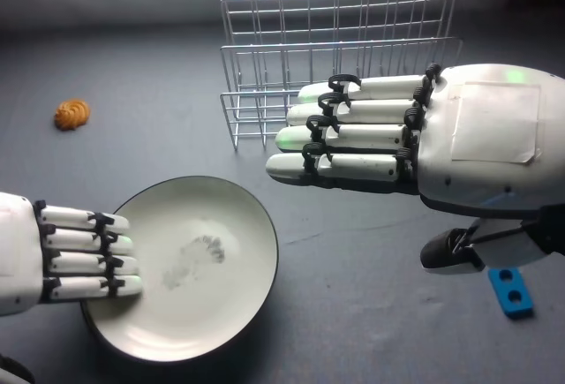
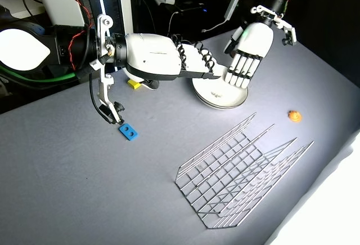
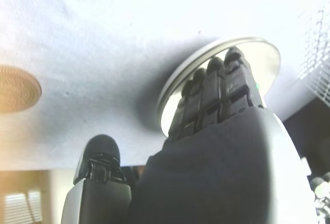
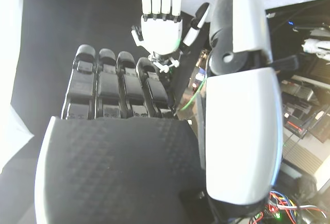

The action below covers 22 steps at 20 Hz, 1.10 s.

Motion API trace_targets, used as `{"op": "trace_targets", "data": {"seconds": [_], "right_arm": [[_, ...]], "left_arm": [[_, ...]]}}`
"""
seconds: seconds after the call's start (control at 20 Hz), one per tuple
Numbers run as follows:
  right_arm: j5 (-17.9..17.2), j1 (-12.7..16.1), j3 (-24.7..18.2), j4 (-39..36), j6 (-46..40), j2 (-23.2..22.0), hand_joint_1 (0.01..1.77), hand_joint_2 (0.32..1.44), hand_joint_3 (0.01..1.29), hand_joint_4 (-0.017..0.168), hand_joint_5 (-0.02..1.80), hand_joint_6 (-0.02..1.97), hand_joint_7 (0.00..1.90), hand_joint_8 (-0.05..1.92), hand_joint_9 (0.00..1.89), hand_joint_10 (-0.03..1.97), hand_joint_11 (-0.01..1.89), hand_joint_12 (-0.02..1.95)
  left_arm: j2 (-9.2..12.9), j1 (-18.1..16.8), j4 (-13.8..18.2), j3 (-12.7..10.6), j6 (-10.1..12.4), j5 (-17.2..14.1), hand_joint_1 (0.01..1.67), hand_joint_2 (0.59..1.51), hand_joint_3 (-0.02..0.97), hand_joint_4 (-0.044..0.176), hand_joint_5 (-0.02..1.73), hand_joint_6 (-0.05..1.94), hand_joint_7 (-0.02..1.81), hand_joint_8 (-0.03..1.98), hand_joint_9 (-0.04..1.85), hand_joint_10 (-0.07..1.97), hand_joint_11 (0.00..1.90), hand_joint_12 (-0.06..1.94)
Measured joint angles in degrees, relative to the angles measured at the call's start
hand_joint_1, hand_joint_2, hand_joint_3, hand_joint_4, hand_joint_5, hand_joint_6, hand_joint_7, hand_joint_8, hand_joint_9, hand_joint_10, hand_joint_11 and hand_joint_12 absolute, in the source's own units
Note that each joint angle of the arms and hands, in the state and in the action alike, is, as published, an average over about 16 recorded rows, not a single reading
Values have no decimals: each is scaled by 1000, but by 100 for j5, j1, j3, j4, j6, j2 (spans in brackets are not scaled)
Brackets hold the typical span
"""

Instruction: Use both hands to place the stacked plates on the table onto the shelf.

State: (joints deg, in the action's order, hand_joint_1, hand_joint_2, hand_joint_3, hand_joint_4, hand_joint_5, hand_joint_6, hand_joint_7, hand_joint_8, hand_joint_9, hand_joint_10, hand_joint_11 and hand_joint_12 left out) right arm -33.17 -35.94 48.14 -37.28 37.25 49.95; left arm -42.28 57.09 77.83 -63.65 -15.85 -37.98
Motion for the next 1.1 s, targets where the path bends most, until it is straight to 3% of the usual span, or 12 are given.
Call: {"op": "trace_targets", "data": {"seconds": [0.55, 1.1], "right_arm": [[-2, -17, 11, 0, 13, 6, 1160, 922, 14, 6, 12, 16, 21, 12, 13, 3, 23, 22], [122, -41, 280, 10, 316, 476, 1170, 922, 13, 6, 12, 15, 21, 13, 13, 3, 17, 22]], "left_arm": [[-28, 23, -534, 715, 47, 328, 20, 1211, 8, -12, -10, -23, 1, -10, 14, 7, 14, 14], [-178, -164, -870, 998, 54, 483, 23, 1212, 8, -12, 2, -22, -2, -6, 15, 7, 15, 14]]}}
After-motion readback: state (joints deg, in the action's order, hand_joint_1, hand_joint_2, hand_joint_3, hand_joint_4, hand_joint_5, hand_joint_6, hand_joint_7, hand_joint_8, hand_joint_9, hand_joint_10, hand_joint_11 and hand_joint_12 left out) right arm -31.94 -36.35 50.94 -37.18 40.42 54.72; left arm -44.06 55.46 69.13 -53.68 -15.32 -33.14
